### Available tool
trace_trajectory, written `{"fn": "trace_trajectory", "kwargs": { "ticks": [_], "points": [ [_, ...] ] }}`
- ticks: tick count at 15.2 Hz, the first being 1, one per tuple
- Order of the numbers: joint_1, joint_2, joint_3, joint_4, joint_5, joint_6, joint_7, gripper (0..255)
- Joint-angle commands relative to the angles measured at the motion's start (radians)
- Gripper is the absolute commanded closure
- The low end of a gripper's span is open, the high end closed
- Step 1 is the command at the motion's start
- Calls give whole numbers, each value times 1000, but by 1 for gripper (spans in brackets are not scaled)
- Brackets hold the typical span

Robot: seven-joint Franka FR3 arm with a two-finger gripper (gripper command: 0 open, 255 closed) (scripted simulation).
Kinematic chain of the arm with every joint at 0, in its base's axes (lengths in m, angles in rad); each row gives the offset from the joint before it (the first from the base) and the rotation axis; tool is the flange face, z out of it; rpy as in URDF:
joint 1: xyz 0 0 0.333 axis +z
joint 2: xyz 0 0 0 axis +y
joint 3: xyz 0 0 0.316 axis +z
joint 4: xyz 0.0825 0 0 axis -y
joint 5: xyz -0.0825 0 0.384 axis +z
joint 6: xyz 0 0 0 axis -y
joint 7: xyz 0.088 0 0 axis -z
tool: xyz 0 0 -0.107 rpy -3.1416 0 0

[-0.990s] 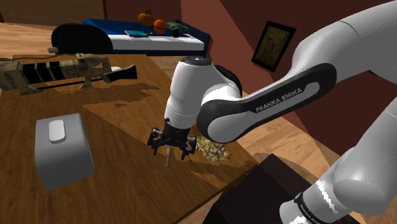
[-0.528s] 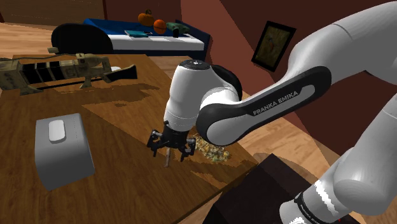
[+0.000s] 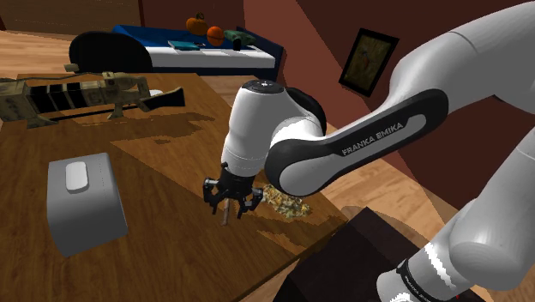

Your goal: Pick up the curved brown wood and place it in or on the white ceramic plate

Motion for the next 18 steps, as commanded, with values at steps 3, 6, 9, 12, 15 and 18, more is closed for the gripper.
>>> {"fn": "trace_trajectory", "kwargs": {
  "ticks": [3, 6, 9, 12, 15, 18],
  "points": [
    [1, 7, 0, 2, -1, 2, 0, 255],
    [-6, -24, 7, 16, 30, -34, -20, 255],
    [-12, -53, 11, 32, 57, -72, -39, 255],
    [-16, -79, 14, 50, 81, -110, -55, 255],
    [-19, -104, 14, 71, 102, -149, -69, 255],
    [-21, -126, 13, 93, 120, -188, -81, 255]
  ]
}}
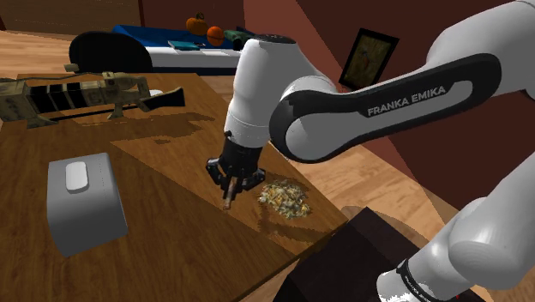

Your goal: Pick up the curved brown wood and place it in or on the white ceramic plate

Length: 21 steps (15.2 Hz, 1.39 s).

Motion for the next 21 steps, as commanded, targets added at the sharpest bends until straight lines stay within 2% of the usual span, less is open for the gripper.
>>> {"fn": "trace_trajectory", "kwargs": {
  "ticks": [1, 3, 8, 12, 17, 21],
  "points": [
    [-1, -11, -1, 19, 9, -27, -5, 255],
    [-2, -22, -2, 33, 18, -51, -11, 255],
    [-19, -237, -75, -153, 181, -50, -195, 255],
    [-3, -385, -160, -282, 258, -71, -319, 255],
    [12, -537, -262, -411, 294, -110, -438, 255],
    [13, -512, -248, -448, 301, -48, -441, 255]
  ]
}}
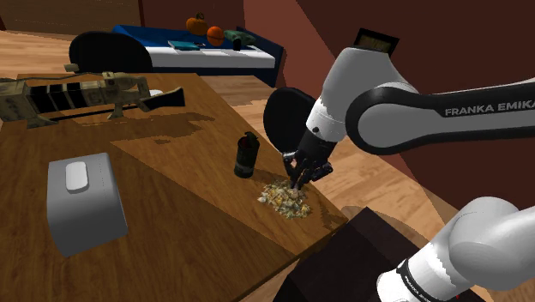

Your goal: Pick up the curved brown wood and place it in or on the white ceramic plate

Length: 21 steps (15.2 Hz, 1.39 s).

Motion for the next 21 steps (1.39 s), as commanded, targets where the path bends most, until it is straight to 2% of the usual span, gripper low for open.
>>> {"fn": "trace_trajectory", "kwargs": {
  "ticks": [1, 10, 18, 19, 21],
  "points": [
    [1, 10, 6, -22, 5, 31, -3, 255],
    [-2, 90, 41, -93, 15, 182, -4, 255],
    [-1, 90, 40, -93, 14, 182, -4, 255],
    [-3, 94, 39, -91, 13, 184, -5, 0],
    [-2, 91, 38, -92, 13, 182, -6, 0]
  ]
}}
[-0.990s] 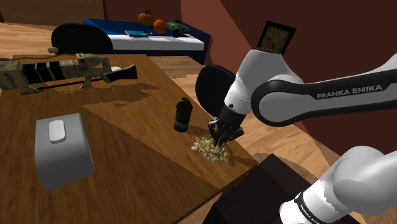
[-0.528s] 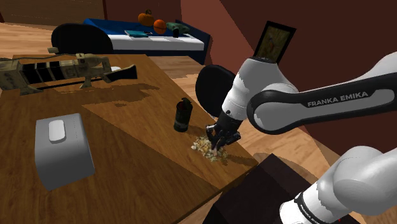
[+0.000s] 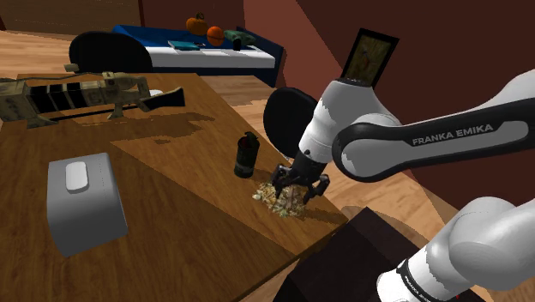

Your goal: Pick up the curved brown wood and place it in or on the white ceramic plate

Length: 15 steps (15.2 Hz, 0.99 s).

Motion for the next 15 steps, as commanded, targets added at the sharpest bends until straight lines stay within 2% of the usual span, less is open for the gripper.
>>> {"fn": "trace_trajectory", "kwargs": {
  "ticks": [1, 3, 7, 15],
  "points": [
    [0, 1, 0, -1, 0, 0, 0, 0],
    [1, 0, 2, -1, 1, 0, 2, 0],
    [6, -95, -40, 61, -7, -157, -5, 0],
    [6, -95, -40, 61, -7, -157, -4, 0]
  ]
}}
